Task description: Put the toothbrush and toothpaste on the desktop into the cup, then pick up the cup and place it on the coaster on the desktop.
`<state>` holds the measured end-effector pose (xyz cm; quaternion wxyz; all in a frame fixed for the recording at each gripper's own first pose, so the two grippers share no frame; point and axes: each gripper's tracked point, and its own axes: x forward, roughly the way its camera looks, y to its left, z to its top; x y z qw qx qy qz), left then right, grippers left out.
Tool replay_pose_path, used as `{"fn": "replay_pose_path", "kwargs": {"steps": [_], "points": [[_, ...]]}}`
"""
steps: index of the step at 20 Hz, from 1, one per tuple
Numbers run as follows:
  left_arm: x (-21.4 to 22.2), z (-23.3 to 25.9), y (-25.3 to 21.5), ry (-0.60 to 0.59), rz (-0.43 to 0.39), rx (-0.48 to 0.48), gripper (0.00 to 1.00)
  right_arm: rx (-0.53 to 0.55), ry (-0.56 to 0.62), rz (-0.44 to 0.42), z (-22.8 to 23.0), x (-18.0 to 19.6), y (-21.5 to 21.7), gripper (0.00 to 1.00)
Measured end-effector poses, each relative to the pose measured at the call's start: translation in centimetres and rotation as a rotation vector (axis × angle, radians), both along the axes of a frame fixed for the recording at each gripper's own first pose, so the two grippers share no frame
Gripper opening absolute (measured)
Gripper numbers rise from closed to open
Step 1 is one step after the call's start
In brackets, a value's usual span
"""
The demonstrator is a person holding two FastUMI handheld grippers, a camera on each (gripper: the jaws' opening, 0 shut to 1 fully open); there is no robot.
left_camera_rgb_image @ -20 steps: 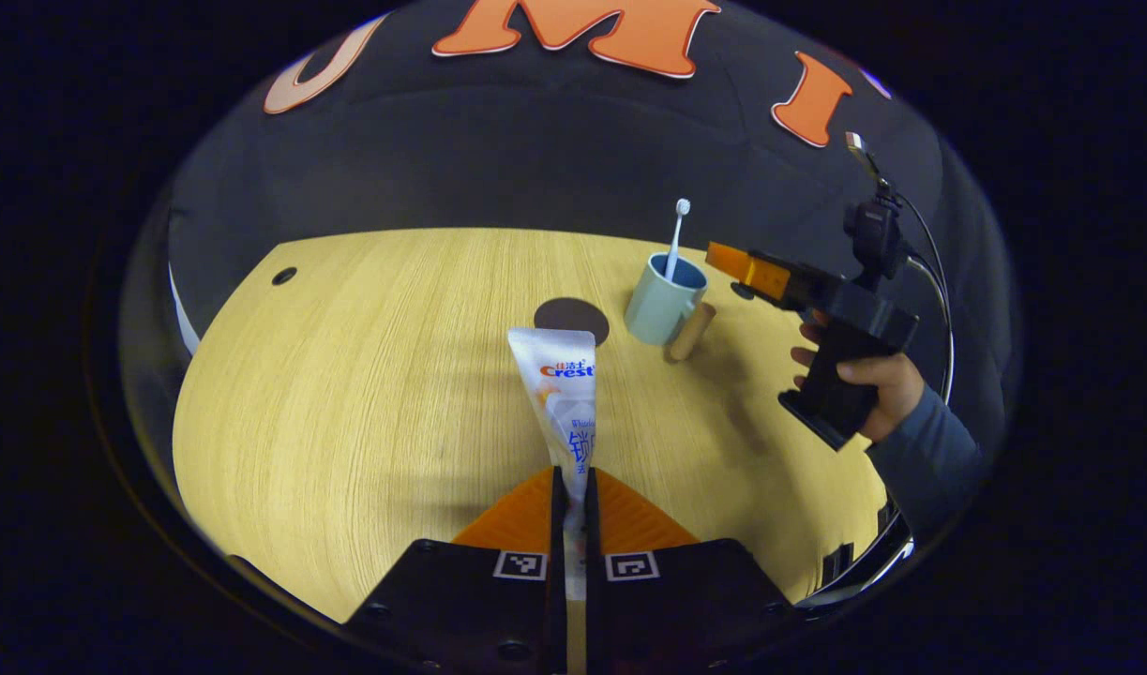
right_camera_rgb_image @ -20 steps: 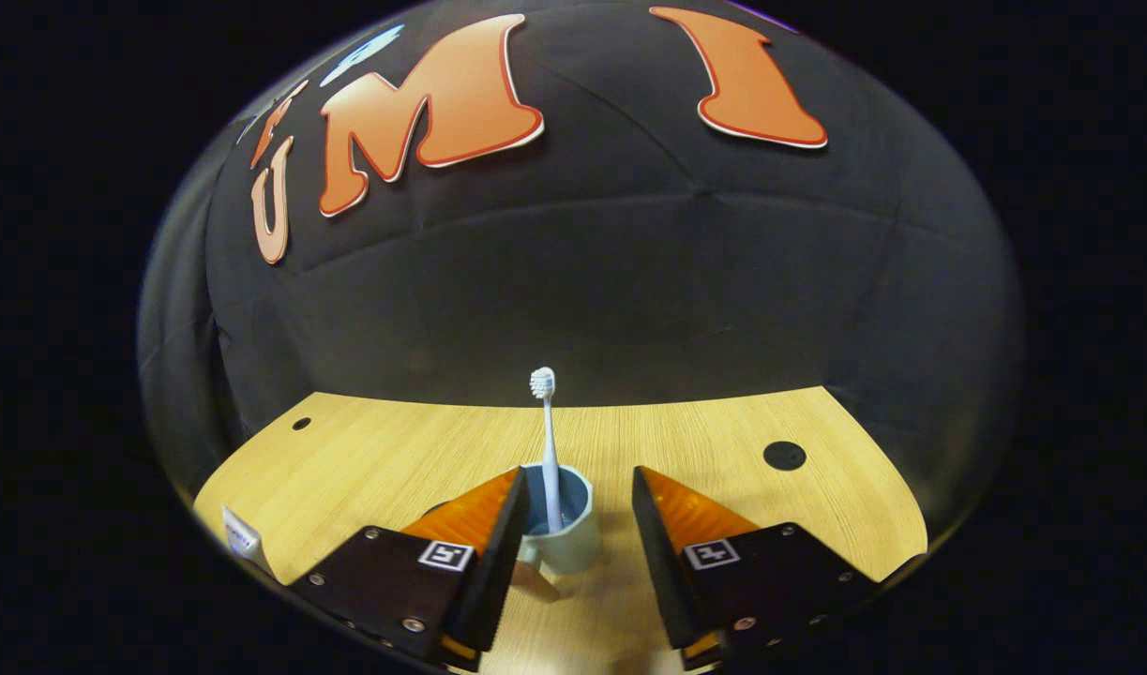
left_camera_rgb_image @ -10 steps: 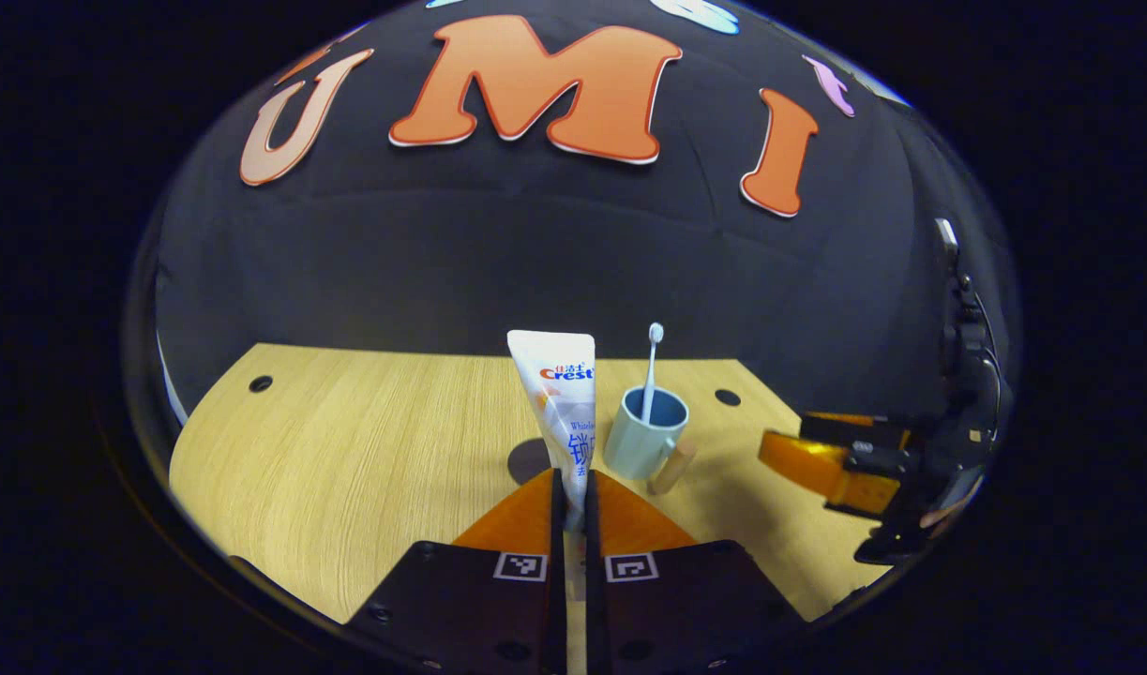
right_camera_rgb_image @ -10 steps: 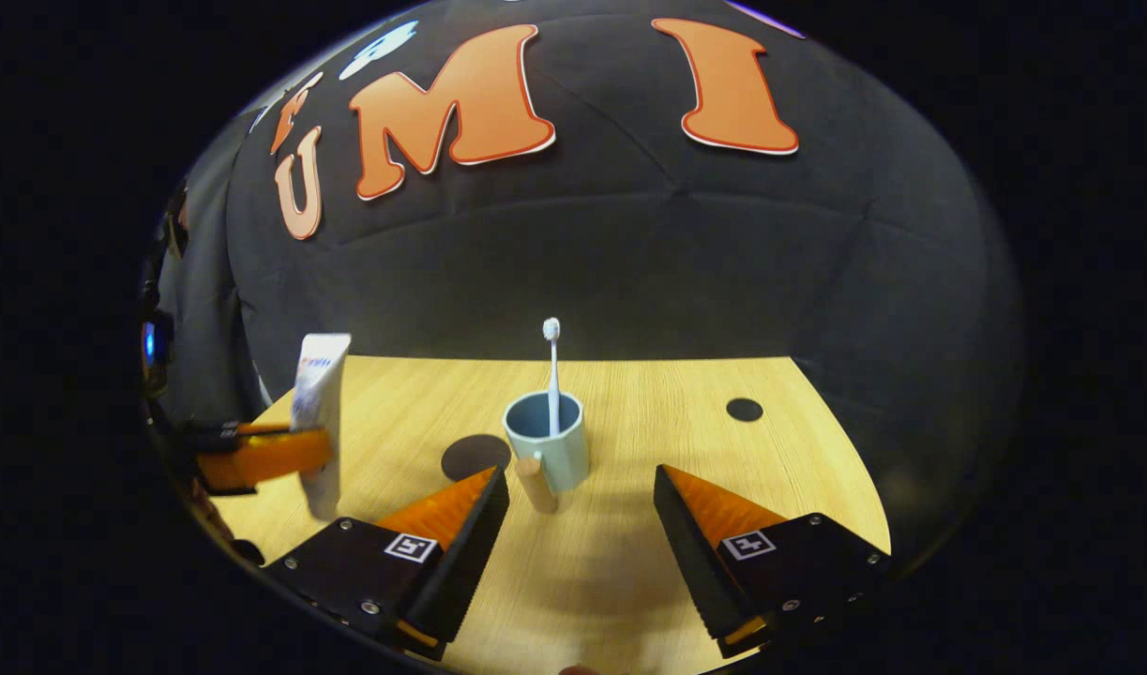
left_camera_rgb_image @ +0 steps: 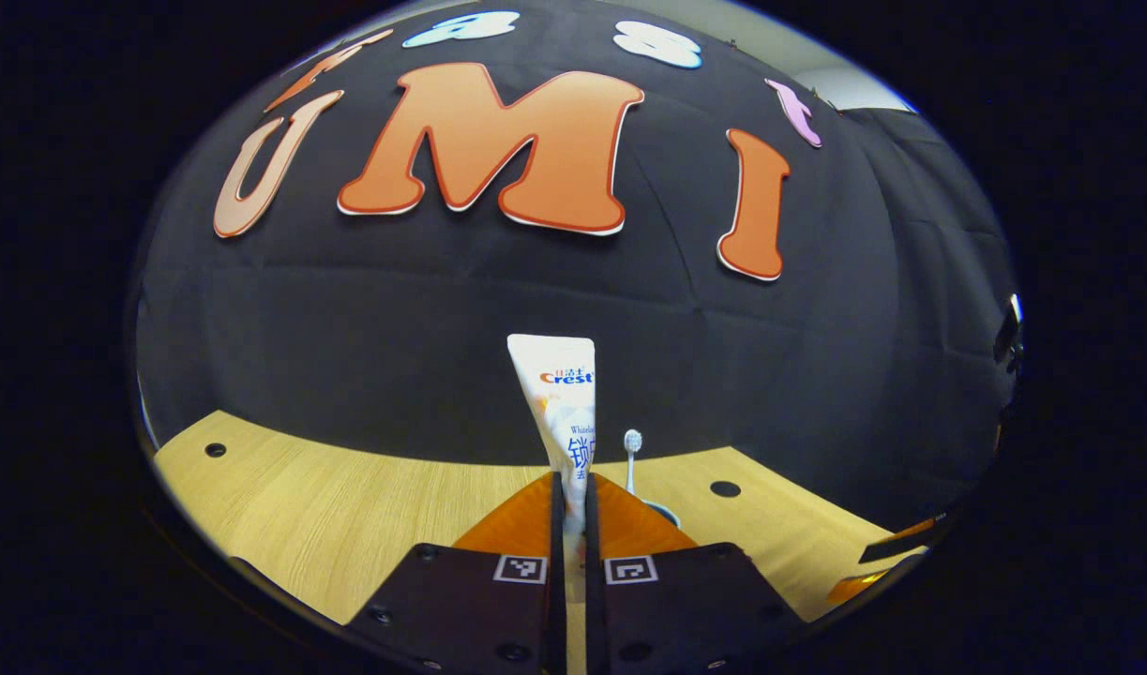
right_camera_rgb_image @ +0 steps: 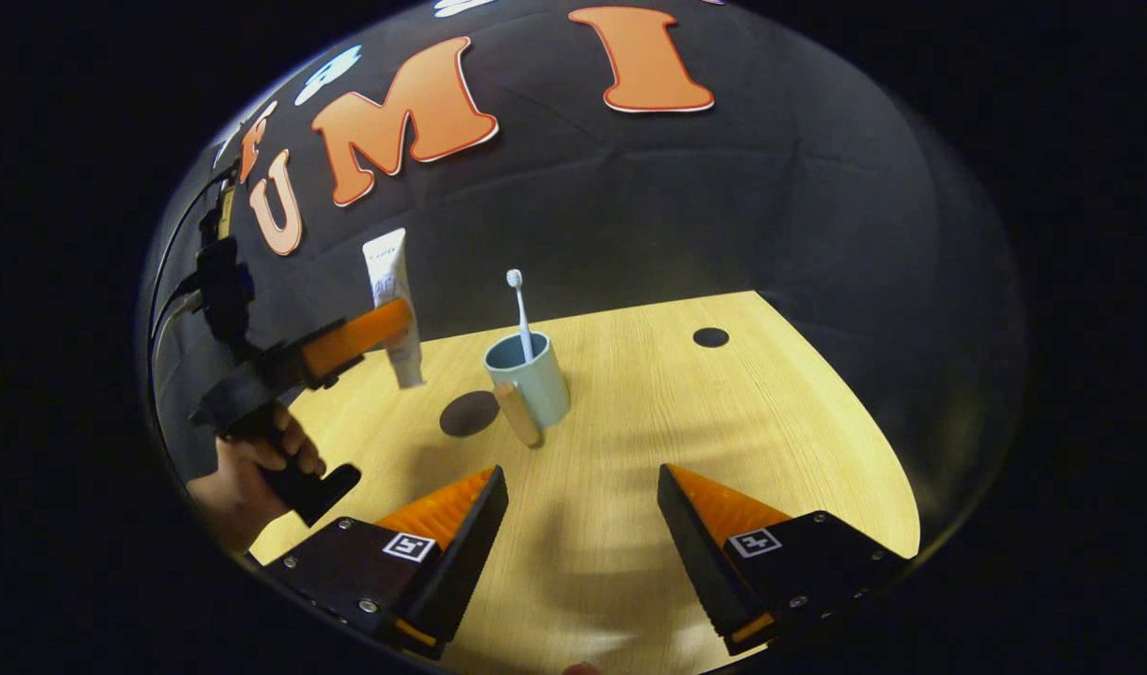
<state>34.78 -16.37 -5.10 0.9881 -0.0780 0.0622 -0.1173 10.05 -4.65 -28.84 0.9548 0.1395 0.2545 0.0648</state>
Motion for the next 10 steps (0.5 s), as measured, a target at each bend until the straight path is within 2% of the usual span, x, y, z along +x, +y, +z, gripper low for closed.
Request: {"fn": "replay_pose_path", "kwargs": {"steps": [6, 10], "points": [[3.1, 1.8, -2.8, -0.15, 0.015, -0.085, 0.08, -0.051, -0.036, -0.005, -0.5, -0.5, -1.0, 0.98], [4.9, 0.1, -4.4, -0.166, 0.016, -0.093, 0.08, -0.073, -0.058, 0.017, -0.4, -1.0, -0.9, 0.98]]}}
